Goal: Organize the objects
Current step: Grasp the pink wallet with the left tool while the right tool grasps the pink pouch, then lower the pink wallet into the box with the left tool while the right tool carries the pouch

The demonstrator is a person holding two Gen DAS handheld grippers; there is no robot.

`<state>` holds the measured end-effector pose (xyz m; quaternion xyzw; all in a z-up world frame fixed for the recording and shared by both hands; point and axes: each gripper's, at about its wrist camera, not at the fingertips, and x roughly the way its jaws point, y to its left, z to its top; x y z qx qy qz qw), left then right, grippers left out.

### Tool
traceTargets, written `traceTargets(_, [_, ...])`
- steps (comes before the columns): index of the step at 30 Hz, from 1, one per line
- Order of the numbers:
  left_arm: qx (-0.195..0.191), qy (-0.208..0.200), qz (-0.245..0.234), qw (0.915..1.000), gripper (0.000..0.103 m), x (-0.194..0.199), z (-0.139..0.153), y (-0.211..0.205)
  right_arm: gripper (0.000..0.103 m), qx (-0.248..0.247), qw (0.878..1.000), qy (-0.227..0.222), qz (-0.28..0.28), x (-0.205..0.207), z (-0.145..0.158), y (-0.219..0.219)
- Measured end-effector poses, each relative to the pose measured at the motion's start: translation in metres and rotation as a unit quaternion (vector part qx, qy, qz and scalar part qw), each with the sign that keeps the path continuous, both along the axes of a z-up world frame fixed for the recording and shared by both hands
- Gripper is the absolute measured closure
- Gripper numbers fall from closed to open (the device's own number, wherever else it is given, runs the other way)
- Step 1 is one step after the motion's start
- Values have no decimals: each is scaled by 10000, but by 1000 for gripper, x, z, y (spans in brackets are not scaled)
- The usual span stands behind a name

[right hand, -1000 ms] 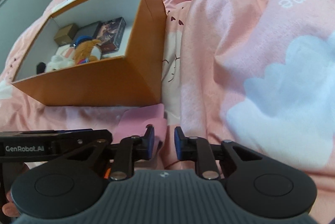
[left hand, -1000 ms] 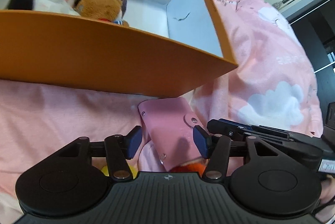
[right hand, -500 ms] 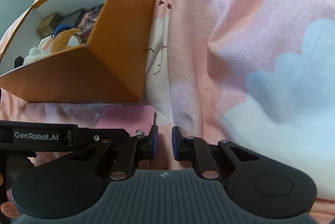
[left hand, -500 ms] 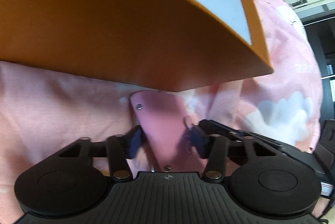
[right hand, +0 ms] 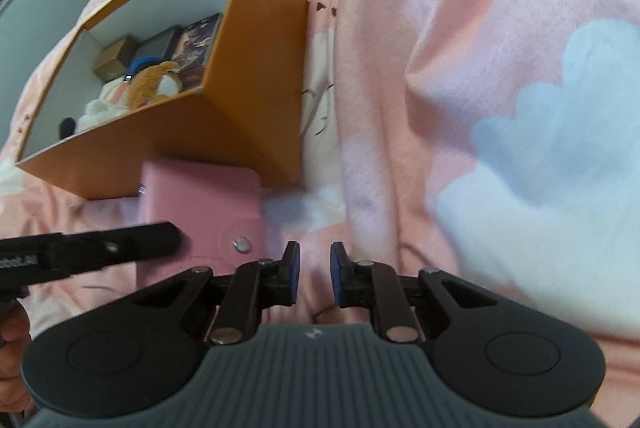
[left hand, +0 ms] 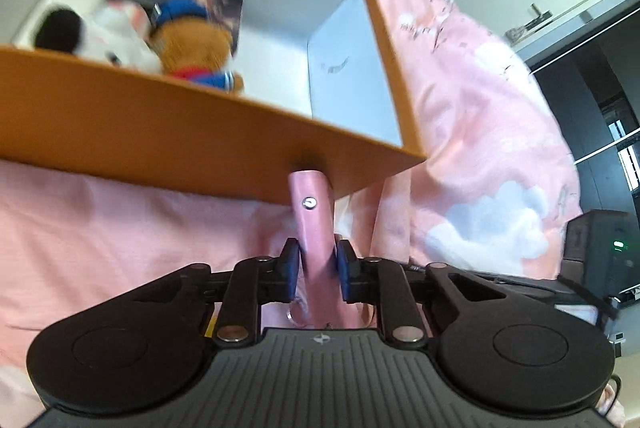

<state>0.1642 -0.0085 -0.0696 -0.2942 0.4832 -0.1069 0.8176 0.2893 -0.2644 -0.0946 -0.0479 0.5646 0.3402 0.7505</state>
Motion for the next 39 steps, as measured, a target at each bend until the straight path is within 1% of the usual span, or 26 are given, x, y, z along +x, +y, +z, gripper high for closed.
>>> traceTargets(2, [101, -94, 91, 9999, 83, -7, 12, 11, 79, 78, 9998, 207, -13, -1, 0, -2])
traceTargets(6, [438, -128, 221, 9987, 83, -24, 26, 27, 75, 68, 9982, 579, 116, -5, -2, -4])
traceTargets(7, [467, -99, 241, 9986, 83, -30, 30, 36, 71, 63, 9974, 705, 128, -7, -3, -5])
traceTargets(8, [497, -44, 269, 9984, 84, -35, 32, 42, 64, 54, 9965, 826, 135, -7, -6, -5])
traceTargets(9, [532, 11, 305, 9981, 84, -40, 32, 46, 63, 27, 9955, 937, 148, -9, -9, -5])
traceTargets(11, [565, 143, 379, 9976, 84, -47, 26, 52, 62, -86, 9947, 1004, 205, -16, -14, -5])
traceTargets(14, [499, 418, 535, 9964, 83, -56, 13, 62, 61, -172, 9939, 1045, 296, -19, -21, -2])
traceTargets(17, [626, 669, 657, 9936, 83, -59, -3, 65, 61, -139, 9928, 1161, 267, -18, -25, -2])
traceTargets(20, [567, 797, 821, 9918, 82, -60, -15, 65, 63, -183, 9941, 1007, 353, -24, -21, 1])
traceTargets(21, [578, 835, 853, 9912, 80, -59, -18, 65, 63, -199, 9946, 936, 398, -26, -20, 1])
traceTargets(22, [607, 915, 861, 9902, 76, -60, -21, 64, 65, -218, 9951, 857, 442, -28, -17, 2])
traceTargets(23, [666, 957, 864, 9894, 74, -60, -23, 63, 66, -234, 9956, 768, 488, -32, -15, 3])
traceTargets(26, [786, 968, 917, 9879, 72, -65, -24, 63, 72, -231, 9966, 496, 614, -40, -4, 6])
traceTargets(28, [836, 888, 924, 9882, 72, -68, -22, 63, 73, -210, 9968, 343, 691, -44, 2, 8])
traceTargets(32, [1240, 619, 742, 9876, 72, -75, -15, 58, 74, -232, 9958, -119, 872, -52, 19, 12])
traceTargets(35, [1398, 477, 627, 9870, 73, -75, -14, 53, 74, -224, 9940, -383, 995, -56, 30, 12])
traceTargets(37, [1468, 363, 533, 9871, 74, -76, -12, 51, 74, -184, 9934, -491, 1017, -58, 36, 12])
traceTargets(39, [1401, 224, 497, 9886, 77, -77, -10, 51, 74, -117, 9932, -570, 1009, -57, 44, 10])
